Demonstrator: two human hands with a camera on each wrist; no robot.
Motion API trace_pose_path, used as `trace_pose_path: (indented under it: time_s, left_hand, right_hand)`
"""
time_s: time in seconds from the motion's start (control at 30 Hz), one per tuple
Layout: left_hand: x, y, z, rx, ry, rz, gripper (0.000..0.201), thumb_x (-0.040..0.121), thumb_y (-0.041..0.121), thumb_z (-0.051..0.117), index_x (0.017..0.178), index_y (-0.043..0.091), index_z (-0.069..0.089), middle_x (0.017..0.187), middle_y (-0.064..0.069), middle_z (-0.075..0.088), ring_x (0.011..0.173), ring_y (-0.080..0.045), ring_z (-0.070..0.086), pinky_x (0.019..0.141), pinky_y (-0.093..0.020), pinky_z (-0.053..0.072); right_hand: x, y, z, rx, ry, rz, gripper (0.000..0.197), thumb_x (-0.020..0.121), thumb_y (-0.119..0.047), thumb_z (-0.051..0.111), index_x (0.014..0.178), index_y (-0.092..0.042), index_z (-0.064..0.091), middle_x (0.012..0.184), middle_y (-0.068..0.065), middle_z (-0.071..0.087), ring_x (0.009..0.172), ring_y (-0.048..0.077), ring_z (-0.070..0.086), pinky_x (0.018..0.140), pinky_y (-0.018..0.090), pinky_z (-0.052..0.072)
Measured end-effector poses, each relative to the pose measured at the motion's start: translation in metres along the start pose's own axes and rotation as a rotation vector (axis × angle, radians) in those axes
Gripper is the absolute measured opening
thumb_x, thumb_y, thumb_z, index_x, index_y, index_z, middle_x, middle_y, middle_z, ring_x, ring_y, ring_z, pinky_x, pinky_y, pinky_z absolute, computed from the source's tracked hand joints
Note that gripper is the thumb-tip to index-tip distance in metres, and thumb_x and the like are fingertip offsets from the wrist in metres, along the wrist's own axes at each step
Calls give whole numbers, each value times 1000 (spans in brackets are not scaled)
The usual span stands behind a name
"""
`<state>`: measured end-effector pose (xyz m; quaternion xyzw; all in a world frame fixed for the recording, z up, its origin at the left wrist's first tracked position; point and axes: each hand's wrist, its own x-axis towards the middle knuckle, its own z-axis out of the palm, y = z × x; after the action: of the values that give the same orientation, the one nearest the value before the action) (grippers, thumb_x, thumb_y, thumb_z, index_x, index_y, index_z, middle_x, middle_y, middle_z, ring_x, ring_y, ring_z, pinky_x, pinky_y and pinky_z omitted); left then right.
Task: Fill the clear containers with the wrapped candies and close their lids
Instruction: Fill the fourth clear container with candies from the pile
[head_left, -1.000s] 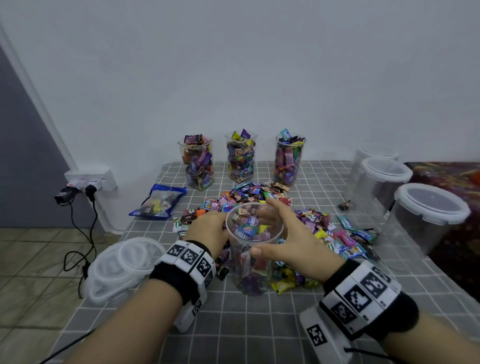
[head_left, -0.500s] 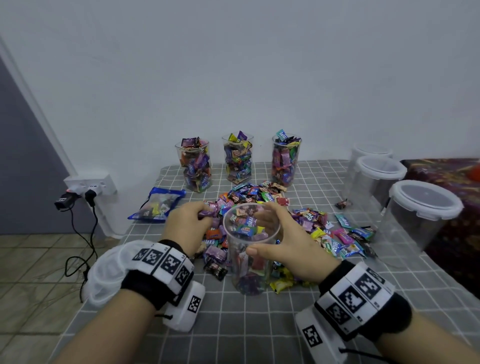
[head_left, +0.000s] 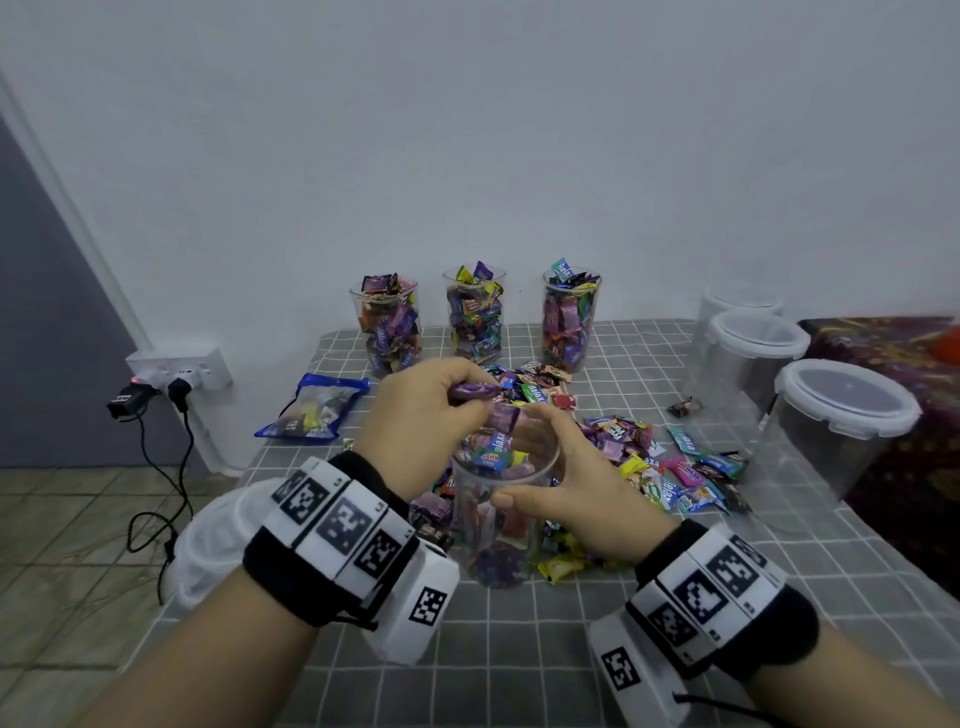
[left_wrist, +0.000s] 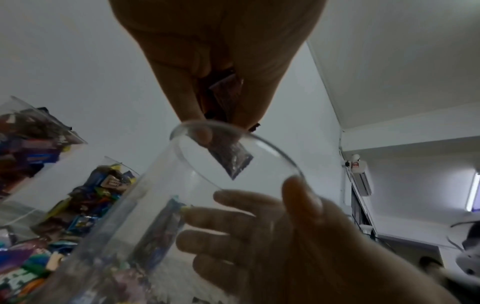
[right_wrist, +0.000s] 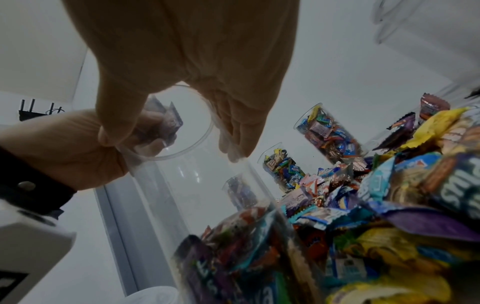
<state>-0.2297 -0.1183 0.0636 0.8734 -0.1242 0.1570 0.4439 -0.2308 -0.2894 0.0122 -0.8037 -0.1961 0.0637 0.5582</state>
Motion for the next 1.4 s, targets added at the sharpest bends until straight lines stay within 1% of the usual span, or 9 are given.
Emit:
trace_pose_path:
  time_s: [0.13,0.37,0.47,0.7,0.8,0.93,1.13,1.27,1.4]
  left_hand:
    - [-3,2,5,72,-9,18,13,81,10,66,88,20,71,82,5,65,78,-10,60,73,-24,47]
    - [-4,1,8,46,-14,41,28,81,18,70,109,20,70,90,10,64,76,-1,60,78,-20,50]
    - [-5,-2,8,-14,41,55,20,84,20,67,103,26,70,90,17,64,83,3,60,74,-11,48]
    - [4,-30,5,-326,231,-102,21,88,11,60,87,31,67,90,12,67,78,4,60,69,-22,49]
    - [11,-52,0,-301,257,-216,15,89,12,60,92,26,66,92,10,66,86,-6,60,79,-33,51]
    - [22,-87,-5,-109,171,-371,31,89,23,61,119,24,58,108,0,62,103,-22,58,92,-43,48]
    - [38,-123,-6,170,-57,-564,62,89,34,59,143,11,37,144,-11,42,126,-27,45,106,-37,35]
    - [43,-138,2,253,-177,-653,69,89,35,61,145,8,32,147,-14,38,132,-31,40,106,-35,32]
    - [46,-149,8,342,-249,-663,65,83,41,66,138,14,43,134,-13,52,117,-30,52,97,-35,43]
  right_hand:
    - [1,4,0,-5,1,-9,91,60,-54,81,134,-35,31,136,-12,47,129,1,41,106,23,34]
    - [0,1,0,10,-6,-23,83,60,-47,75,129,-38,31,131,-18,47,128,-2,41,106,23,35]
    - [-1,-1,0,2,-10,-12,85,59,-48,74,130,-39,28,129,-20,45,124,-2,44,102,19,37]
    - [-1,-2,-10,-127,-89,26,77,71,-32,79,122,-50,24,119,-25,47,108,-8,52,88,9,44]
    - [2,4,-21,-281,-183,51,78,72,-29,81,132,-42,32,126,-20,50,115,1,49,99,21,40]
    - [12,16,-37,-533,-195,132,82,75,-32,76,144,-27,31,144,-5,39,130,12,37,109,35,34]
    - [29,31,-64,-783,69,302,77,84,-38,64,147,-18,25,145,7,37,129,23,39,103,35,36]
    - [36,47,-76,-862,50,437,82,86,-47,60,149,-17,17,149,9,31,134,26,35,106,38,35]
    - [41,58,-76,-896,-33,530,88,87,-57,53,152,-20,7,156,7,20,140,27,26,110,38,29]
